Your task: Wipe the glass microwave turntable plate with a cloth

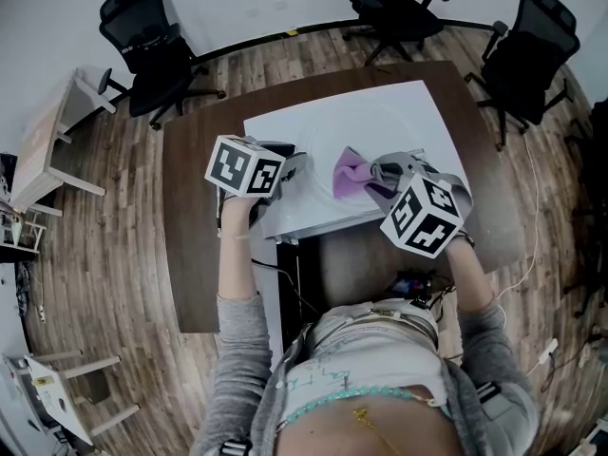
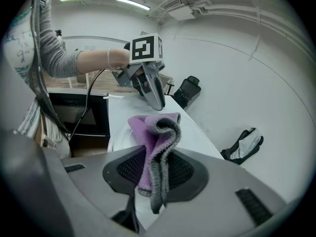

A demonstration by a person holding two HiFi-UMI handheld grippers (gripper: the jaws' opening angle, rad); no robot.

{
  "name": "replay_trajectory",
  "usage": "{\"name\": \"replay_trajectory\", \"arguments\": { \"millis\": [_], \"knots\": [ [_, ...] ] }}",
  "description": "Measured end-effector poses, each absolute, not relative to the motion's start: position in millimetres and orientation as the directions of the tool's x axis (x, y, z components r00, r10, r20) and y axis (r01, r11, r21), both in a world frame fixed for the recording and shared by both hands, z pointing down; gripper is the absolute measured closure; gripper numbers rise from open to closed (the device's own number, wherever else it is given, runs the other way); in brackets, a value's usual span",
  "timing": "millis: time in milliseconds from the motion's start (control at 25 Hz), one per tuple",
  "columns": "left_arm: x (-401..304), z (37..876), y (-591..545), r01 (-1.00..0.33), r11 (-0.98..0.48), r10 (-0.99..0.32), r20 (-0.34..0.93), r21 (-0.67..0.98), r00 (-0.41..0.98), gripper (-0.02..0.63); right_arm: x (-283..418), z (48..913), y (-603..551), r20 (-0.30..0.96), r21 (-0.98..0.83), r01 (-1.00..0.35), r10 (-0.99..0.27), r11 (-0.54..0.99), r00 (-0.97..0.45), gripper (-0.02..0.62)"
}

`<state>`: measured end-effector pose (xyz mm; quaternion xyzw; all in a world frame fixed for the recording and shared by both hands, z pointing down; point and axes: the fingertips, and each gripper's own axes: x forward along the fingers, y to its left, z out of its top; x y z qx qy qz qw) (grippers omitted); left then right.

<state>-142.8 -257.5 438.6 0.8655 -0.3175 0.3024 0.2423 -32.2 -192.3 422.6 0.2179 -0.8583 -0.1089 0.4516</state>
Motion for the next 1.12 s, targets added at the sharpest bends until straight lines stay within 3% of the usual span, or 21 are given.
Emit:
{"name": "replay_trajectory", "arguments": {
  "millis": [400,720,920,1120],
  "knots": [
    [-144.3,432.8,-253.7,-0.688,-0.705,-0.453,0.635,0.175,0.626,0.483,-61.6,412.7,-189.9,0.705,0.408,-0.215,-0.456,0.887,-0.543,0.483],
    [-167.5,437.7,-238.8,-0.724,-0.684,-0.461,0.714,0.092,0.527,0.484,-79.8,419.5,-181.9,0.765,0.427,-0.063,-0.398,0.902,-0.507,0.483],
    [-175.9,442.3,-238.1,-0.724,-0.670,-0.449,0.687,0.164,0.571,0.502,-97.5,421.5,-190.6,0.774,0.448,-0.029,-0.403,0.894,-0.488,0.483],
    [-178.9,440.1,-241.0,-0.745,-0.658,-0.488,0.691,0.110,0.533,0.550,-103.1,421.5,-201.9,0.773,0.458,-0.024,-0.411,0.889,-0.483,0.483]
  ]
}}
